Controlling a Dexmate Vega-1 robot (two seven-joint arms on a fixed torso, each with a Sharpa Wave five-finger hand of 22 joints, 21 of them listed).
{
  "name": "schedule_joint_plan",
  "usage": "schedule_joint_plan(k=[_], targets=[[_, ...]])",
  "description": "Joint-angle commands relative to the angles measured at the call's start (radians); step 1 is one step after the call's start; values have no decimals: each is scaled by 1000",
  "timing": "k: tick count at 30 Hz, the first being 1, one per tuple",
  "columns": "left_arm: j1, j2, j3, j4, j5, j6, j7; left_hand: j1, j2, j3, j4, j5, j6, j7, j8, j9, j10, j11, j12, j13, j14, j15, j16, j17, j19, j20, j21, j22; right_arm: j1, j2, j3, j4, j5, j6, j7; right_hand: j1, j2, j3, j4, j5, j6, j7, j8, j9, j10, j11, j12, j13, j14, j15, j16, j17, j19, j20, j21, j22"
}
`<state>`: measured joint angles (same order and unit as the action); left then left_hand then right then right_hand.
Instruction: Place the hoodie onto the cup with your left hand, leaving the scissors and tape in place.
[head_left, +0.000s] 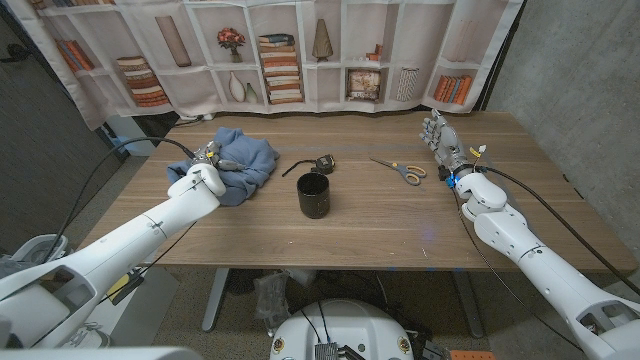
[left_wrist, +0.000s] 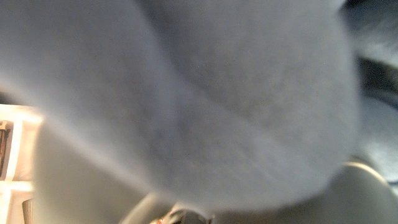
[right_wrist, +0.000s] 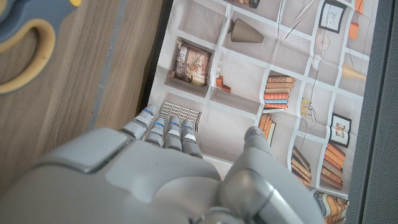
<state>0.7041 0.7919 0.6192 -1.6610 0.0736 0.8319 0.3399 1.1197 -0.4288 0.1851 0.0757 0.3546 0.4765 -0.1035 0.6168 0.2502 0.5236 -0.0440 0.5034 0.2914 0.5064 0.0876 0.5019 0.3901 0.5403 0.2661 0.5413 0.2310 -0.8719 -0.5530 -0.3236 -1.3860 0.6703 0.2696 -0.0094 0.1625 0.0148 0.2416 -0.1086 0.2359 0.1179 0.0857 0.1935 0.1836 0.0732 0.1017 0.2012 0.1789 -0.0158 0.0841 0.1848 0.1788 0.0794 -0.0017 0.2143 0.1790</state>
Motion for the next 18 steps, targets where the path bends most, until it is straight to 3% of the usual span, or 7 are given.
schedule_joint_plan(k=[1, 18], targets=[[-4, -9, -1, 7, -52, -4, 17, 530, 509, 261, -243, 25, 331, 191, 41, 235, 97, -26, 17, 266, 289, -225, 17, 270, 458, -417, 73, 54, -11, -3, 4, -15, 2, -4, -8, -1, 10, -4, 0, 1, -2, -4, 0, 3, 2, 0, 6, 4, 1, 4, 2, 4, 5, 7, -2, 5], [-3, -7, -7, -24, -49, 2, 41, 514, 482, 295, -242, 76, 366, 183, 97, 314, 119, -34, 47, 347, 307, -221, 35, 353, 463, -445, 151, 67, -23, -11, 8, -31, 1, 1, -9, -1, 11, -4, -1, 0, -2, -4, 0, 3, 1, 1, 6, 4, 1, 4, 2, 4, 7, 8, -3, 6]])
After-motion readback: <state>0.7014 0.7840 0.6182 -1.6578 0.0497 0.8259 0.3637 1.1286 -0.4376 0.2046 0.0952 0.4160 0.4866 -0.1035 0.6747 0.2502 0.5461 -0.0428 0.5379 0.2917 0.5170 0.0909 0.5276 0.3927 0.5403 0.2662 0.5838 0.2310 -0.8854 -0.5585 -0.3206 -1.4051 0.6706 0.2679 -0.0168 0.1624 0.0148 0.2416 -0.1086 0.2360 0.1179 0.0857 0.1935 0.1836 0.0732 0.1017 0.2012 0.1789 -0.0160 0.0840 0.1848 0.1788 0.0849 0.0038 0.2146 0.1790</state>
